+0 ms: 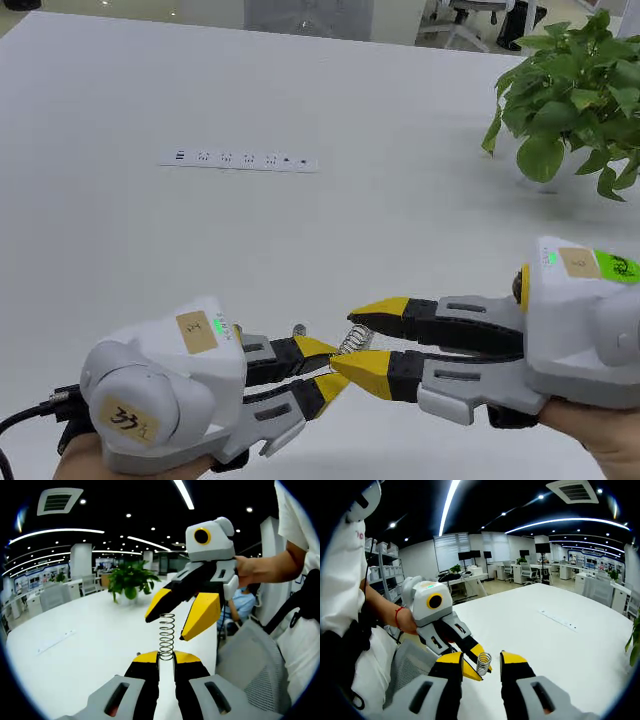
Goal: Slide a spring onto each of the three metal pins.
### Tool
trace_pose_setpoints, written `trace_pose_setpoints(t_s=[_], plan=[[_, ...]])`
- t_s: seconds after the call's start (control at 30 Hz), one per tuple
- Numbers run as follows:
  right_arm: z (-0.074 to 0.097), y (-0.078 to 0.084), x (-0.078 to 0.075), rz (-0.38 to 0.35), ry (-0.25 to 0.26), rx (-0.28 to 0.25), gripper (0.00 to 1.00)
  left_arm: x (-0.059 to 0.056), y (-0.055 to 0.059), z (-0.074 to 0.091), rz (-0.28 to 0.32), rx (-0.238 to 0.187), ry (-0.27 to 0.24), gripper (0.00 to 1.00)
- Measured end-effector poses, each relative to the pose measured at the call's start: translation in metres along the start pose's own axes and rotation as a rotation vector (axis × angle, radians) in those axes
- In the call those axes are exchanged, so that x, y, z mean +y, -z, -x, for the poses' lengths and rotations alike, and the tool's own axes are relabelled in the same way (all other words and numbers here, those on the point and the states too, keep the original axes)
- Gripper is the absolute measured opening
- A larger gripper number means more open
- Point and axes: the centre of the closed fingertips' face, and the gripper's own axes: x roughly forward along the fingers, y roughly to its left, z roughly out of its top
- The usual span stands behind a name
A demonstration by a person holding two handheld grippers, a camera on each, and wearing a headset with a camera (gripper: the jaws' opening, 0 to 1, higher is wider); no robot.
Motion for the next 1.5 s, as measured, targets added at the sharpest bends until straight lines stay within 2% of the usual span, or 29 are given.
trace_pose_setpoints(t_s=[0.13,0.2,0.27,0.37,0.67,0.83,1.07,1.27,1.5], plan=[[0.004,0.000,0.002,0.101,-0.066,0.102,0.41,0.000,0.001,0.001,0.001,0.001,0.002,0.10],[0.005,0.002,0.004,0.144,-0.110,0.167,0.48,0.000,0.002,0.000,0.000,0.002,0.004,0.10],[0.006,0.005,0.003,0.218,-0.138,0.234,0.52,0.000,0.003,0.000,-0.002,0.004,0.006,0.10],[0.006,0.006,0.004,0.267,-0.183,0.293,0.52,0.000,0.004,0.000,-0.002,0.004,0.009,0.10],[0.001,0.011,0.009,0.387,-0.313,0.430,0.38,-0.002,0.009,-0.001,-0.008,0.012,0.024,0.10],[-0.004,0.014,0.011,0.430,-0.365,0.488,0.33,-0.001,0.011,-0.002,-0.011,0.016,0.028,0.10],[-0.013,0.019,0.013,0.478,-0.414,0.537,0.28,-0.001,0.013,-0.003,-0.007,0.013,0.033,0.10],[-0.015,0.027,0.012,0.513,-0.440,0.579,0.23,0.001,0.014,-0.004,-0.005,0.010,0.036,0.10],[-0.016,0.028,0.011,0.532,-0.456,0.595,0.15,0.001,0.012,-0.004,0.001,0.001,0.037,0.10]])
